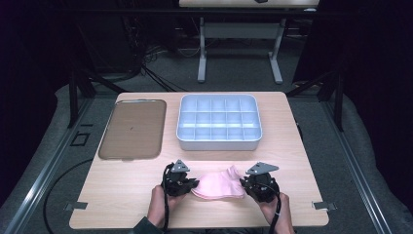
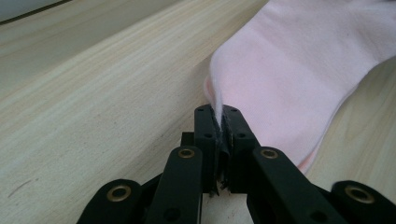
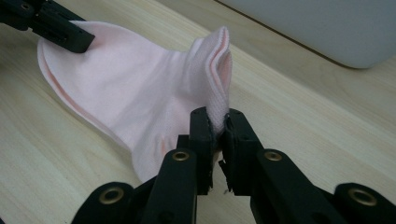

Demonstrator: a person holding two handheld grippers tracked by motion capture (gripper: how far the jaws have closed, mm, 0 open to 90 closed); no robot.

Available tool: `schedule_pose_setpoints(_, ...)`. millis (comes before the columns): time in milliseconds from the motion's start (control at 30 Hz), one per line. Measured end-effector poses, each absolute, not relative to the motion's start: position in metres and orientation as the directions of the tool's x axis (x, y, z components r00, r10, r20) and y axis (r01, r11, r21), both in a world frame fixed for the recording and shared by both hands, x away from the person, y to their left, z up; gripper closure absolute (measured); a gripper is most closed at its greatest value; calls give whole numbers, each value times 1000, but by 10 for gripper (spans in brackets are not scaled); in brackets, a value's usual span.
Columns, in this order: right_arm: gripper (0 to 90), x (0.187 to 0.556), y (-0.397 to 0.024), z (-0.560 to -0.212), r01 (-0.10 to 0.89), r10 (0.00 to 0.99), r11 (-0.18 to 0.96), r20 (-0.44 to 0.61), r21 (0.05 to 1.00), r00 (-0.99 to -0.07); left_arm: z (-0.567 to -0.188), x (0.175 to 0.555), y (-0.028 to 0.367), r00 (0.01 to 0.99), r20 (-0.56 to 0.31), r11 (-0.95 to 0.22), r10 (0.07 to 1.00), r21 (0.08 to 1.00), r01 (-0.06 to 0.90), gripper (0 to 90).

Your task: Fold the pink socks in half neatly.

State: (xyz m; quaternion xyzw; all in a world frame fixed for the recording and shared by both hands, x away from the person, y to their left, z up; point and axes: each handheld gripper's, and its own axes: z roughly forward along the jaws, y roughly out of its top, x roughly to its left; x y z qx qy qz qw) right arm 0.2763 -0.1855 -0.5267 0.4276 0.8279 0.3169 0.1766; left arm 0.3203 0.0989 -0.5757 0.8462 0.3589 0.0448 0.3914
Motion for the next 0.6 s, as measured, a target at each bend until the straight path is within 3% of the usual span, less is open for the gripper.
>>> schedule_pose_setpoints(600, 827, 277, -144, -512, 540, 751, 549, -92, 638, -654, -579, 323, 96, 738, -229, -425, 635, 694, 581, 855)
